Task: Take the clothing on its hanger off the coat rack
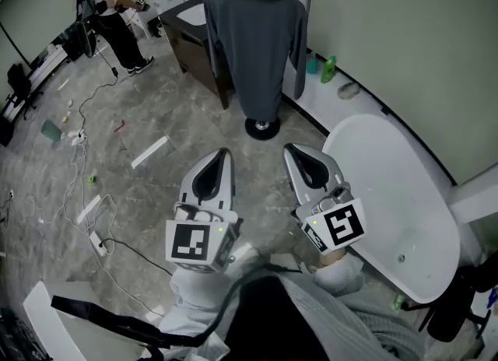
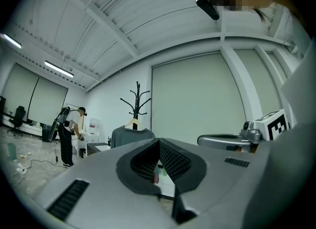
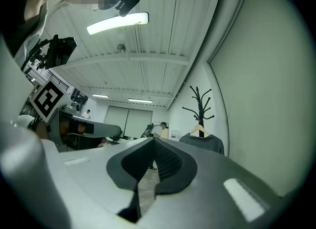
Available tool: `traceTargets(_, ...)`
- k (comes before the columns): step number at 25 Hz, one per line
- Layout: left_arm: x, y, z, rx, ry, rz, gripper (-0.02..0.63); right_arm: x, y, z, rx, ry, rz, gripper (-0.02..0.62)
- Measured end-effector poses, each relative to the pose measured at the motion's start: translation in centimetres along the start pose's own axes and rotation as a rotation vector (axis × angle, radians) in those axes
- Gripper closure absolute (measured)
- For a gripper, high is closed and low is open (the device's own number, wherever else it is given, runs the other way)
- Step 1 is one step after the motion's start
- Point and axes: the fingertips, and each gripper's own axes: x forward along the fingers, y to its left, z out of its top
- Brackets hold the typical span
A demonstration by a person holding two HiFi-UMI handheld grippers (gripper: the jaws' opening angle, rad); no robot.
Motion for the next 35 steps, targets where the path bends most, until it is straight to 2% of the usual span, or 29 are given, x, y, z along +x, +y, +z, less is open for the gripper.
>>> traceTargets(4, 4.6, 5.1, -1.3, -0.025, 0.018, -0.022, 0.601, 5.7, -2.0, -2.4, 0.004, 0.047, -0.041, 0.594)
traceTargets(10, 14.1, 11.8, -4.1, -0.071, 0.026, -0.035, 0.601, 15.2, -7.6, -6.2, -0.017, 0.077, -0.065, 0.594)
traceTargets(15, 25.2, 15.2, -2.5, -0.062, -0.017, -0.044, 0.601, 23.2, -15.4, -6.7, -0.061, 0.049, -0.089, 0.594)
traceTargets(18, 31.9, 17.1, -0.7, -0.026, -0.016, -0.048, 0.601, 28.0, -20.6, -5.5, -0.085, 0.019, -0.094, 0.594)
traceTargets(23, 40.0, 20.0, 1.6, -0.022, -0.021, -0.038, 0.601, 34.5, -27.3, -4.2, -0.1, 0.011, -0.101, 0.594)
traceTargets(26, 43.8, 21.8, 1.5, -0.024, -0.003, -0.032, 0.601, 37.7, -30.1, -4.7, -0.095, 0.023, -0.108, 0.594)
traceTargets(30, 48.9, 24.9, -0.3, -0.024, 0.031, -0.028, 0.601, 42.0, -33.1, -7.2, -0.089, 0.055, -0.118, 0.594)
traceTargets(35, 56.3, 29.0, -1.9, -0.002, 0.02, -0.067, 0.601, 48.0, -37.8, -10.1, -0.102, 0.055, -0.18, 0.593)
